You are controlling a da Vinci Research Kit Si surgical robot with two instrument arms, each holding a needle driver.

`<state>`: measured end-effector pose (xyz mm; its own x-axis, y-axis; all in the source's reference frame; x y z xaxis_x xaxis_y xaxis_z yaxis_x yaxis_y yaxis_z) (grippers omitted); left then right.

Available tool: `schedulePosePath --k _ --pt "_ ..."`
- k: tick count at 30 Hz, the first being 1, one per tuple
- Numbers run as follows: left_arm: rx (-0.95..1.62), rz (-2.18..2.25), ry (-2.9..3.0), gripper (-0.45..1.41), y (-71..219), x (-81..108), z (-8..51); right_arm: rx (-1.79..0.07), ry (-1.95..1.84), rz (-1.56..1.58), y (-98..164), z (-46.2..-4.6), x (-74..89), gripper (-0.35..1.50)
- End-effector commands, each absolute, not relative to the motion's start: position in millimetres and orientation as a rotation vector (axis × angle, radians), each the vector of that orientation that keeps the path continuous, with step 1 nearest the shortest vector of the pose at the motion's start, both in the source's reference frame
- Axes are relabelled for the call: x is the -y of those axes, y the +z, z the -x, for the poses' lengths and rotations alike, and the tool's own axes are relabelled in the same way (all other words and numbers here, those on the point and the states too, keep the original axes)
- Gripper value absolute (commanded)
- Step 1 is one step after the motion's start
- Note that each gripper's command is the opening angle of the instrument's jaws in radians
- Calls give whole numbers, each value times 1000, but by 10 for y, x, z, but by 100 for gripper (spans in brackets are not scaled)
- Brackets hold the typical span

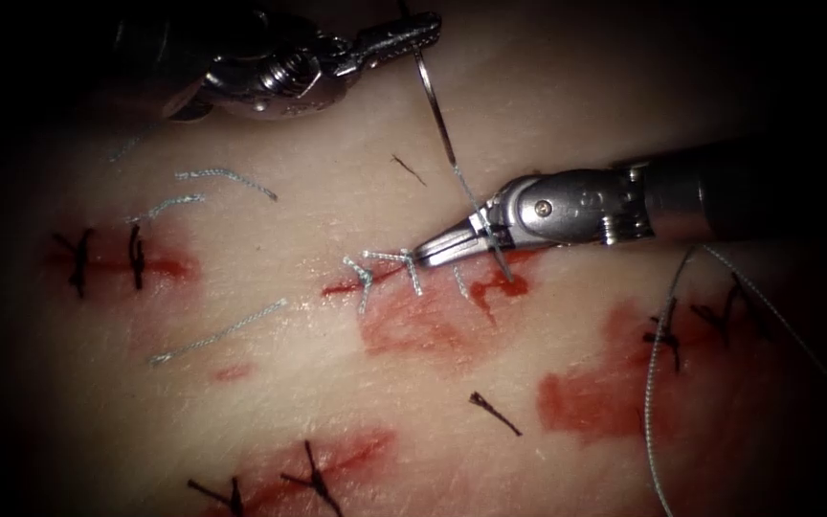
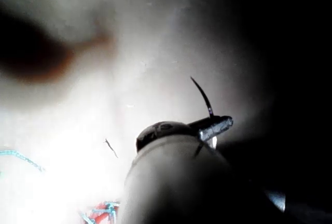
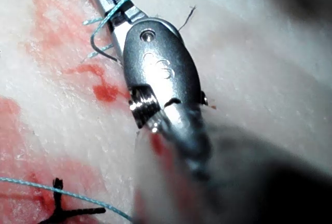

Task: Wound Closure

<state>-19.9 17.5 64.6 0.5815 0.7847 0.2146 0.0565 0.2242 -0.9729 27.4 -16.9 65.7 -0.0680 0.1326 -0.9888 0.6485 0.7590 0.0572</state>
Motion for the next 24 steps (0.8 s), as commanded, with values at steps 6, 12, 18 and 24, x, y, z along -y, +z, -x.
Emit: schedulePosePath --k 6,12,18,24 --pt "623 1373 743 -45 663 -215 137 -1510 -415 -854 654 -251 211 -35" --pt "446 1412 846 -45 673 -232 94 -1408 -219 -1039 639 -220 250 -35" --pt "296 1454 932 -45 665 -247 64 -1305 -81 -1203 628 -188 288 -35" --pt "217 1492 975 -45 652 -261 33 -1220 14 -1317 612 -155 304 -35"
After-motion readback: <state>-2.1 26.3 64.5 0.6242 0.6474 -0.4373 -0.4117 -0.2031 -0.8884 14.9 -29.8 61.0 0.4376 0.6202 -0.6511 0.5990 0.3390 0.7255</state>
